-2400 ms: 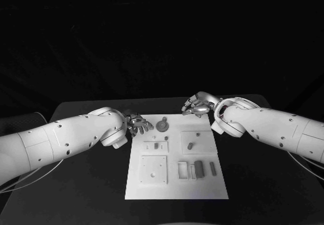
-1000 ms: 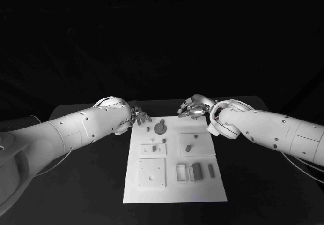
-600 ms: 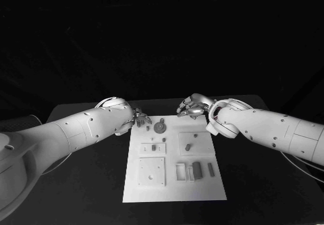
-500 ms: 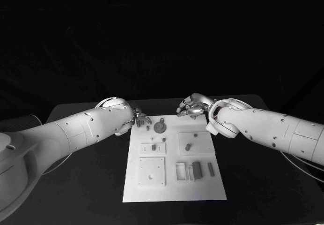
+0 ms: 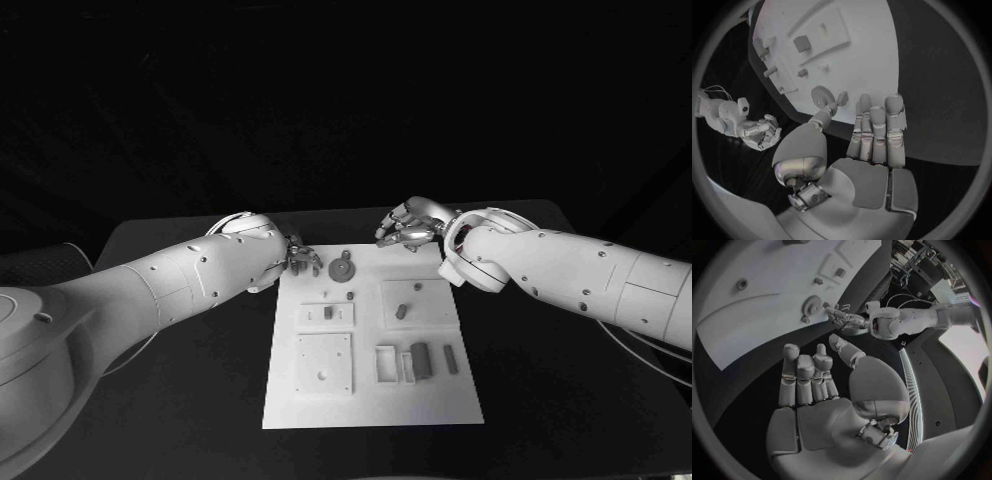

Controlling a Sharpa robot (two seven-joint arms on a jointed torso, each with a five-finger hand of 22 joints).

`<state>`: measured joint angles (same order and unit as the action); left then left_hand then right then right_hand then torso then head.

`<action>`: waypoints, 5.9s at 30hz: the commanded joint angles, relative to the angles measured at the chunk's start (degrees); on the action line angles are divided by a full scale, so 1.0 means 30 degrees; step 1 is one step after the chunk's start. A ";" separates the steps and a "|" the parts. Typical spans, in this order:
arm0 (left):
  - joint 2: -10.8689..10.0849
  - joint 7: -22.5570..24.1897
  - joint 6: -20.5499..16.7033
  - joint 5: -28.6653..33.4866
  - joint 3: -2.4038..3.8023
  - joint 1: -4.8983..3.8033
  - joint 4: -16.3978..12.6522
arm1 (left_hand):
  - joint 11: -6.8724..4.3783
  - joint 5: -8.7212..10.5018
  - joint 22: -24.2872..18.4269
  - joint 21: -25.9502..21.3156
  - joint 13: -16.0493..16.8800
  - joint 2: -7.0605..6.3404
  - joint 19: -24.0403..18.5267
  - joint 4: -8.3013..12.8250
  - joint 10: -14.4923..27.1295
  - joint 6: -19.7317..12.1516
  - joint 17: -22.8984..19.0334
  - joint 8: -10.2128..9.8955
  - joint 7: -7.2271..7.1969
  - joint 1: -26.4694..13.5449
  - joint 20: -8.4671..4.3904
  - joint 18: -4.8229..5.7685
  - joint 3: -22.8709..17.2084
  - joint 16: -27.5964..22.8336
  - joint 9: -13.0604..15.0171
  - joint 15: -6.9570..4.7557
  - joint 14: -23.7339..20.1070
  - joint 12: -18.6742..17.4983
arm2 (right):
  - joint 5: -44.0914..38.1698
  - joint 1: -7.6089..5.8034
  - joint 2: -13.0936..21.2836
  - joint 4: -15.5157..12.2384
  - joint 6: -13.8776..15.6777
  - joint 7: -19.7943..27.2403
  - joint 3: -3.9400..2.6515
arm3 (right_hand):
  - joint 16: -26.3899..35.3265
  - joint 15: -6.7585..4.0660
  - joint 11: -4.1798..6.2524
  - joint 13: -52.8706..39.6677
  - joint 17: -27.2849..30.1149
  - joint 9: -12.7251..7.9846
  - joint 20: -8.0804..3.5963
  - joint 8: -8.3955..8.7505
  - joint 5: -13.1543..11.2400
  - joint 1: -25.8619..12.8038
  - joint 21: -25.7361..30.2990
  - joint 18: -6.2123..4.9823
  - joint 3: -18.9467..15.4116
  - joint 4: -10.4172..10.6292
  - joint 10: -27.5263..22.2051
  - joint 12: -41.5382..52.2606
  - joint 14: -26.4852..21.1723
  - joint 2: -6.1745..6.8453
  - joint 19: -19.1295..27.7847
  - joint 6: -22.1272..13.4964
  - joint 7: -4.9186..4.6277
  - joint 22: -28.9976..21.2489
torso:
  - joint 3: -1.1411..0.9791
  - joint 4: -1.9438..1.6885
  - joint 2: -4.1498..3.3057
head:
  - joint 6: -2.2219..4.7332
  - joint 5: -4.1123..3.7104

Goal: Assemble the parts on the task board

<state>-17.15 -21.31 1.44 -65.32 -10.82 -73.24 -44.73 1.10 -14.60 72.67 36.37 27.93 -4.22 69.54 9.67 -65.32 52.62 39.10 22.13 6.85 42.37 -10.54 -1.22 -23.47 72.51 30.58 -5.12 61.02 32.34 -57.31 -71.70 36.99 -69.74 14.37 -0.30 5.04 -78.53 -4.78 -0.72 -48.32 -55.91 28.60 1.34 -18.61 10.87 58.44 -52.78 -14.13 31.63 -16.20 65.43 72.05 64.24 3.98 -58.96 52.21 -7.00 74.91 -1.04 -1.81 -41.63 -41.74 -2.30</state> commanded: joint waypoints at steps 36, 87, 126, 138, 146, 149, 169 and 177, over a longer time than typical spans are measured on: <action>0.0293 0.0239 0.0560 -0.0061 0.0009 0.0045 -0.0021 | -0.0368 -0.0314 0.0571 0.0423 0.0151 0.1229 0.0534 0.1345 -0.0867 0.0948 0.0613 0.0115 -0.0267 0.1416 -0.0269 -0.1635 -0.0249 0.0198 0.0249 -0.0334 0.0427 0.0043 | -0.0028 0.0005 -0.0158 0.0038 -0.0261 0.0180 -0.0010 | -0.0028 -0.0090 -0.0053 -0.0033 0.0031 0.0051 -0.0005 0.0083 0.0112 -0.0154 0.0105 -0.0288 0.0063 0.0011 -0.0084 -0.0025 0.0001 -0.0017 -0.0089 -0.0002 -0.0116 0.0196 | 0.0001 -0.0016 0.0018 | -0.0067 -0.0107; -0.0071 0.0212 -0.0403 0.2848 0.0026 0.0040 -0.0259 | -0.1149 -0.0921 0.1190 0.1557 0.0548 0.1708 0.1830 0.1350 -0.2881 0.3047 0.2099 0.0651 -0.1100 0.4386 -0.0902 -0.1395 -0.2660 0.0838 0.1262 -0.1084 0.1696 0.0199 | -0.0028 0.0005 -0.0151 0.0107 -0.0261 0.0206 -0.0010 | -0.0031 -0.0087 -0.0055 -0.0034 0.0033 0.0081 -0.0005 0.0101 0.0112 -0.0192 0.0106 -0.0289 0.0056 0.0017 -0.0087 -0.0018 0.0001 -0.0010 -0.0089 0.0001 -0.0118 0.0196 | -0.0002 -0.0012 0.0029 | -0.0107 -0.0115; -0.5573 -0.2141 -0.3306 0.4231 -0.0377 -0.0656 -0.9462 | -0.1525 -0.3342 0.1180 0.2622 0.1054 0.1338 0.2220 0.1574 -0.3618 0.3823 0.2898 0.0809 -0.1467 0.4265 -0.1259 -0.1312 -0.2759 0.1376 0.1974 -0.1454 0.2239 0.0693 | 0.0067 0.0007 -0.0133 0.1067 -0.0412 0.0220 -0.0002 | -0.0029 -0.0085 -0.0056 -0.0033 0.0037 0.0105 -0.0007 0.0117 0.0110 -0.0194 0.0110 -0.0289 0.0063 0.0005 -0.0091 -0.0015 -0.0003 0.0001 -0.0084 0.0000 -0.0119 0.0196 | -0.0035 -0.0151 0.0132 | -0.0118 0.0148; -0.6126 -0.2916 -0.4351 0.4146 -0.0938 -0.0634 -1.0894 | -0.1610 -0.3946 0.1174 0.2843 0.1185 0.1243 0.2308 0.1564 -0.3700 0.3913 0.3030 0.1080 -0.1556 0.4194 -0.1348 -0.1314 -0.2695 0.1504 0.2129 -0.1536 0.2379 0.0913 | 0.0067 0.0007 -0.0048 0.0937 -0.0384 0.0219 -0.0002 | -0.0026 -0.0083 -0.0058 -0.0032 0.0039 0.0113 -0.0004 0.0124 0.0106 -0.0207 0.0114 -0.0289 0.0061 0.0010 -0.0094 -0.0016 -0.0008 0.0008 -0.0077 -0.0002 -0.0120 0.0195 | -0.0029 -0.0150 0.0120 | -0.0264 0.0291; -0.6113 -0.3108 -0.4415 0.4055 -0.0939 -0.0521 -1.1038 | -0.1625 -0.3959 0.1172 0.2878 0.1210 0.1227 0.2323 0.1547 -0.3711 0.3920 0.3053 0.1125 -0.1570 0.4178 -0.1360 -0.1313 -0.2686 0.1532 0.2149 -0.1551 0.2406 0.0955 | 0.0067 0.0007 -0.0026 0.0902 -0.0380 0.0208 -0.0002 | -0.0026 -0.0082 -0.0058 -0.0031 0.0040 0.0118 -0.0004 0.0127 0.0107 -0.0206 0.0115 -0.0289 0.0063 0.0009 -0.0095 -0.0016 -0.0010 0.0010 -0.0075 -0.0002 -0.0120 0.0195 | -0.0010 -0.0157 0.0109 | -0.0364 0.0320; -0.6062 -0.3203 -0.4269 0.3888 -0.0939 -0.0510 -1.0989 | -0.1629 -0.3961 0.1172 0.2890 0.1218 0.1219 0.2328 0.1541 -0.3711 0.3920 0.3060 0.1138 -0.1574 0.4171 -0.1364 -0.1312 -0.2683 0.1541 0.2155 -0.1555 0.2413 0.0969 | 0.0065 0.0007 -0.0024 0.0869 -0.0377 0.0209 -0.0002 | -0.0025 -0.0082 -0.0058 -0.0031 0.0040 0.0120 -0.0004 0.0129 0.0107 -0.0206 0.0116 -0.0288 0.0064 0.0008 -0.0096 -0.0016 -0.0011 0.0011 -0.0074 -0.0002 -0.0121 0.0195 | -0.0011 -0.0154 0.0109 | -0.0400 0.0311; -0.5846 -0.3266 -0.2934 0.2659 -0.0939 -0.0230 -1.0941 | -0.1657 -0.3919 0.1153 0.2973 0.1308 0.1096 0.2320 0.1282 -0.3685 0.3901 0.3124 0.1292 -0.1603 0.3965 -0.1381 -0.1281 -0.2619 0.1588 0.2223 -0.1581 0.2435 0.1114 | 0.0054 0.0007 -0.0006 0.0814 -0.0344 0.0206 -0.0002 | -0.0025 -0.0082 -0.0059 -0.0029 0.0041 0.0132 -0.0003 0.0139 0.0110 -0.0205 0.0118 -0.0288 0.0069 0.0005 -0.0097 -0.0016 -0.0014 0.0015 -0.0071 -0.0004 -0.0122 0.0196 | -0.0019 -0.0143 0.0110 | -0.0547 0.0357; -0.5766 -0.3220 -0.2784 0.1947 -0.0939 -0.0156 -1.0930 | -0.1670 -0.3913 0.1149 0.2988 0.1332 0.1090 0.2320 0.1229 -0.3696 0.3915 0.3136 0.1337 -0.1617 0.3949 -0.1383 -0.1274 -0.2621 0.1601 0.2243 -0.1591 0.2451 0.1157 | 0.0045 0.0007 -0.0008 0.0781 -0.0336 0.0219 -0.0002 | -0.0024 -0.0082 -0.0059 -0.0029 0.0042 0.0136 -0.0003 0.0142 0.0115 -0.0203 0.0118 -0.0289 0.0074 0.0007 -0.0098 -0.0016 -0.0016 0.0007 -0.0070 -0.0005 -0.0122 0.0195 | -0.0030 -0.0136 0.0105 | -0.0625 0.0396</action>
<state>-34.62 -31.07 -8.14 -57.55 -13.67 -73.75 -77.47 -1.27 -25.35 74.92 45.02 31.88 -0.93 75.39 13.99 -73.61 62.62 48.44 23.04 2.39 53.81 -13.30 -1.02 -31.04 76.99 31.87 -7.45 66.45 35.49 -57.03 -71.69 36.97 -67.27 13.98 -0.13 5.06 -78.53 -4.73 -0.72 -48.33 -55.87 28.95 1.35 -18.41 10.87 58.45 -52.78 -14.43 31.63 -16.20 65.43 72.05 64.20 3.99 -58.95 52.13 -7.04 74.91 -1.12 -2.22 -41.31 -43.52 -1.12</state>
